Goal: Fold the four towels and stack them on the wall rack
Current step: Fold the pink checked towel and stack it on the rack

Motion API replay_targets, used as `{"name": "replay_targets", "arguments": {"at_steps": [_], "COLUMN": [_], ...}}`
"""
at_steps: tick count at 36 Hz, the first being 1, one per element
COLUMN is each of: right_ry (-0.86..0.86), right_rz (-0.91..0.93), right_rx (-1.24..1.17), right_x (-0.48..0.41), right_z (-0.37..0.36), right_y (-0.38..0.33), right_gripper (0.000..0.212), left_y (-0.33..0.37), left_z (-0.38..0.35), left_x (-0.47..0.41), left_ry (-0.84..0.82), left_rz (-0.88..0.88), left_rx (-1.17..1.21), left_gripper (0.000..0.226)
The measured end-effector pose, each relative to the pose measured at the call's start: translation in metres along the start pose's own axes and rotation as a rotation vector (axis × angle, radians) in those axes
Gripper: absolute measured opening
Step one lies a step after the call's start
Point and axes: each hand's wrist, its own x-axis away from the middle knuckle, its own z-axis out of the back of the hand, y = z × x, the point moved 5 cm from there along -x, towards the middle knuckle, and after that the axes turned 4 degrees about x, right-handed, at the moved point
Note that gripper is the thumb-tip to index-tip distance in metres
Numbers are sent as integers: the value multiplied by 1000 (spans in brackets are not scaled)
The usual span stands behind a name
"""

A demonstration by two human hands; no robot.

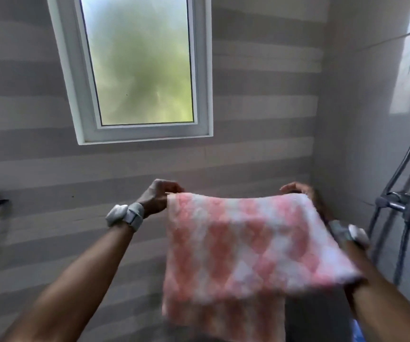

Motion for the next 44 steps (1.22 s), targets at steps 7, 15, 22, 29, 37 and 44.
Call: {"name": "replay_targets", "arguments": {"at_steps": [7, 15, 22, 29, 37, 44], "right_ry": [12, -21, 173, 196, 170, 115], "right_rz": [72, 60, 133, 176, 191, 180], "right_rx": [71, 52, 13, 116, 172, 136], "right_x": [0, 5, -11, -20, -29, -32], "right_z": [18, 2, 9, 10, 12, 8], "right_y": [-17, -20, -29, -40, -49, -52], "right_gripper": [22, 21, 24, 29, 30, 42], "left_y": [8, -11, -1, 4, -10, -3], "left_z": [-5, 4, 20, 37, 40, 47], "left_x": [-5, -18, -29, -33, -24, -24], "left_ry": [52, 27, 229, 272, 228, 233], "left_rz": [-20, 28, 0, -11, 82, 27], "left_rx": [-116, -62, 47, 65, 298, 240], "left_gripper": [21, 16, 19, 20, 28, 20]}}
